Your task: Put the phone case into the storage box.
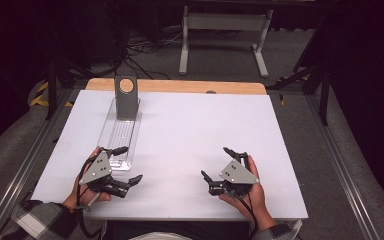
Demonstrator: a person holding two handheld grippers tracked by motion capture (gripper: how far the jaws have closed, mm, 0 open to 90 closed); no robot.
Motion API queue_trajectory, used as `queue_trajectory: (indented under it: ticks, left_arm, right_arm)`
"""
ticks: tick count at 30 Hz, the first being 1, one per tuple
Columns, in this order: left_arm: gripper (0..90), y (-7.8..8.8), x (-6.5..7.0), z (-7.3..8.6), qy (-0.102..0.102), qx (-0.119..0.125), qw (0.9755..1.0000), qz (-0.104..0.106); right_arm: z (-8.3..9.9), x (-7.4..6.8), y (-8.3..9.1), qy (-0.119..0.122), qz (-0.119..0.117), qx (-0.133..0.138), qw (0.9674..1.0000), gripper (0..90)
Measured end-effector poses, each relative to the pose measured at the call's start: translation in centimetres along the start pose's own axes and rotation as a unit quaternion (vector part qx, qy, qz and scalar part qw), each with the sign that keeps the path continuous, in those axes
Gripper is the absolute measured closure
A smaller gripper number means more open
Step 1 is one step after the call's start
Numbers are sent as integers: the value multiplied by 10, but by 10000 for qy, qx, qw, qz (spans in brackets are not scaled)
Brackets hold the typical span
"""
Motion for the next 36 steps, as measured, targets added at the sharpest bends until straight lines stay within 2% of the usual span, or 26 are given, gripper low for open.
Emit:
queue_trajectory:
  ticks: [15,27,36]
  left_arm:
    - [40,-1,0,1,0,-24,10000,-43]
    - [42,-1,-2,1,-20,-45,10000,-40]
    - [43,-4,-2,0,41,-32,10000,-58]
  right_arm:
    - [1,0,0,53,-5,-19,10000,56]
    - [1,1,0,28,-14,-16,10000,56]
    - [3,1,-1,-23,-55,-42,10000,57]
Point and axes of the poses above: each handheld gripper's, and its own axes: y roughly backward along the jaws, z roughly out of its underside, x roughly to its right, the point moved 8 cm from there along -y, roughly forward along the jaws, and after that the axes turned 2 degrees about y, right-handed, at the moved point
